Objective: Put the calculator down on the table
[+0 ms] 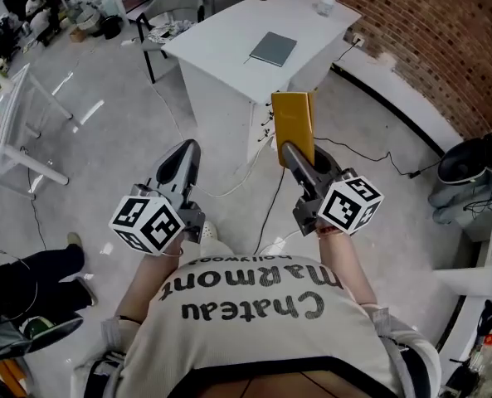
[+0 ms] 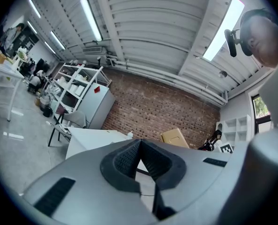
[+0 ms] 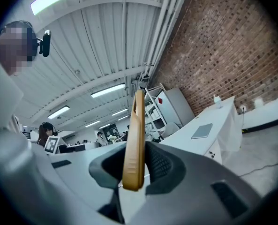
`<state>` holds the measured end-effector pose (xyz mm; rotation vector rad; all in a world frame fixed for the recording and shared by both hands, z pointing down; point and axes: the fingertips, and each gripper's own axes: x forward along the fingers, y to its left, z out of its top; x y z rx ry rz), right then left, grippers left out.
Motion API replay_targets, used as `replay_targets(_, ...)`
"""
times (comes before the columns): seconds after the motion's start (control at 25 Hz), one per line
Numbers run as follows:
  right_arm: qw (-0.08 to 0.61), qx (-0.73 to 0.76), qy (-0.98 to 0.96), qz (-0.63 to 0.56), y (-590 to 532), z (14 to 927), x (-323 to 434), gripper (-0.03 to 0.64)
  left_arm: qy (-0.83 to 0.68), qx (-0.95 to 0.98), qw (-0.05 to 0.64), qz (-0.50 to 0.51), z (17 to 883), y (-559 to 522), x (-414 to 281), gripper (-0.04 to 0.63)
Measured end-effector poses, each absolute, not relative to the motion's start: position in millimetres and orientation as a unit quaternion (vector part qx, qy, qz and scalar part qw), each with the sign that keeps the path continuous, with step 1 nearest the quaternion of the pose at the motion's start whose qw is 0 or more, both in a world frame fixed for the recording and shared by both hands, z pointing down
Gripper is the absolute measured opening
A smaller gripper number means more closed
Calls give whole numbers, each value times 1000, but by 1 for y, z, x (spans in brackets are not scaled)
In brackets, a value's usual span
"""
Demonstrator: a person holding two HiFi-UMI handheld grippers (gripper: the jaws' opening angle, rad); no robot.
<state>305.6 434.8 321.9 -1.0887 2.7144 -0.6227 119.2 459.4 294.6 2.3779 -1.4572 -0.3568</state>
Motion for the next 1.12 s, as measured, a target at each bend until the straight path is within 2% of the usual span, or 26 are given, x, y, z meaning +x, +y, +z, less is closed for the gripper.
replay_targets(0.36,74,-380,898,-212,354,310,265,92,-497,841,171,-133,281,373,77,2)
replay_targets(1.12,73,-386,900,-188,230,303,115,92,-494,844,147,-148,270,247,-77,2)
